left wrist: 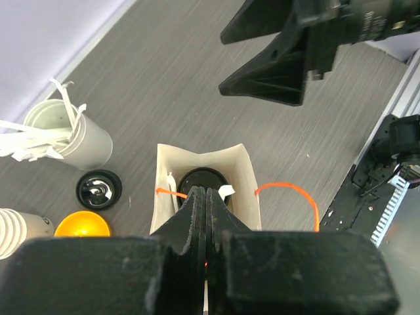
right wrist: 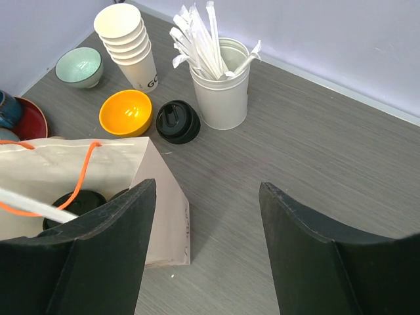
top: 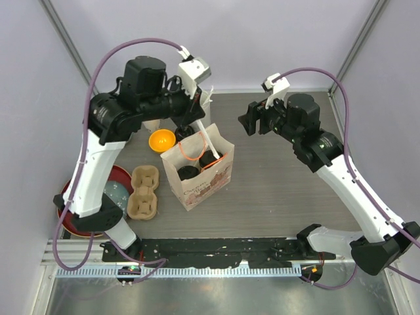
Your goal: Pack the takeout coffee
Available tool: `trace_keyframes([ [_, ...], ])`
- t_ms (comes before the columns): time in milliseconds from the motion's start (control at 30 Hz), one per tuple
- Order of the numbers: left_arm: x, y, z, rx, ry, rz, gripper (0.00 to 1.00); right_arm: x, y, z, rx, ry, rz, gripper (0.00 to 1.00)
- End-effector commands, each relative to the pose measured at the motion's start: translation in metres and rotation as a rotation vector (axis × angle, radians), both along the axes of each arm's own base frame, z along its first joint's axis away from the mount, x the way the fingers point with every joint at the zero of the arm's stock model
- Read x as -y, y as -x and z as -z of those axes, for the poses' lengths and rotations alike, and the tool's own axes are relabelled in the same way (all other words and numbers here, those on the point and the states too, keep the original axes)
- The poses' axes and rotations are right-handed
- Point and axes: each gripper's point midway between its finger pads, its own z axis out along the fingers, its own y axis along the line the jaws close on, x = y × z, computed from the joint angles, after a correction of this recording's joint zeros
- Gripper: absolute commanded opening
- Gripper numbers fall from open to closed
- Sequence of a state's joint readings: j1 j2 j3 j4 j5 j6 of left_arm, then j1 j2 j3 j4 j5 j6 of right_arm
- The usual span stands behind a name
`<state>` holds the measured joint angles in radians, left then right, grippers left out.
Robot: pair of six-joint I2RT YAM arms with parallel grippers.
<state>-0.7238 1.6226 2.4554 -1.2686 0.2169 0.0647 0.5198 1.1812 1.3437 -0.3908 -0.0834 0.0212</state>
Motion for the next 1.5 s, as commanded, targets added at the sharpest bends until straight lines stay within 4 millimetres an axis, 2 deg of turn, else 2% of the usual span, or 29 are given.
trace_keyframes([
  [0, 0.017, -0.005, 0.003, 0.008, 0.003, 0.036, 0.00, 0.012, 0.007, -0.023, 0.064, -0.030, 0.033, 0.69],
  [67, 0.026, -0.006, 0.005, 0.025, -0.010, 0.048, 0.00, 0.013, 0.007, -0.021, 0.060, -0.024, 0.039, 0.69],
  [233, 0.031, -0.032, 0.031, 0.062, -0.122, 0.005, 0.00, 0.014, 0.010, -0.022, 0.062, -0.019, 0.036, 0.69],
  [367, 0.037, -0.046, 0.042, 0.089, -0.162, -0.017, 0.00, 0.012, 0.009, -0.019, 0.057, -0.013, 0.025, 0.69],
  [500, 0.041, -0.051, 0.068, 0.074, -0.228, 0.005, 0.00, 0.009, 0.009, -0.018, 0.055, -0.011, 0.006, 0.70],
  [633, 0.045, -0.056, 0.084, 0.083, -0.261, 0.028, 0.00, 0.005, 0.011, -0.015, 0.049, -0.012, -0.018, 0.70],
  [800, 0.053, -0.052, 0.108, 0.033, -0.282, 0.075, 0.00, 0.003, 0.012, -0.013, 0.044, -0.012, -0.030, 0.70],
  [1000, 0.053, -0.053, 0.119, 0.007, -0.296, 0.070, 0.00, 0.005, 0.016, -0.014, 0.047, -0.013, -0.030, 0.70],
  [1133, 0.051, -0.055, 0.117, -0.017, -0.270, 0.054, 0.58, 0.006, 0.016, -0.008, 0.029, -0.002, -0.023, 0.74],
  [1233, 0.045, -0.056, 0.094, 0.000, -0.216, 0.034, 0.75, 0.009, 0.014, -0.006, 0.024, 0.005, -0.005, 0.76],
  [1367, 0.029, -0.057, 0.053, 0.047, -0.131, -0.008, 0.81, 0.017, 0.008, -0.003, 0.017, 0.022, 0.049, 0.78],
  [1467, 0.002, -0.065, 0.033, 0.061, -0.083, -0.081, 0.85, 0.029, -0.002, 0.008, -0.024, 0.042, 0.107, 0.80],
])
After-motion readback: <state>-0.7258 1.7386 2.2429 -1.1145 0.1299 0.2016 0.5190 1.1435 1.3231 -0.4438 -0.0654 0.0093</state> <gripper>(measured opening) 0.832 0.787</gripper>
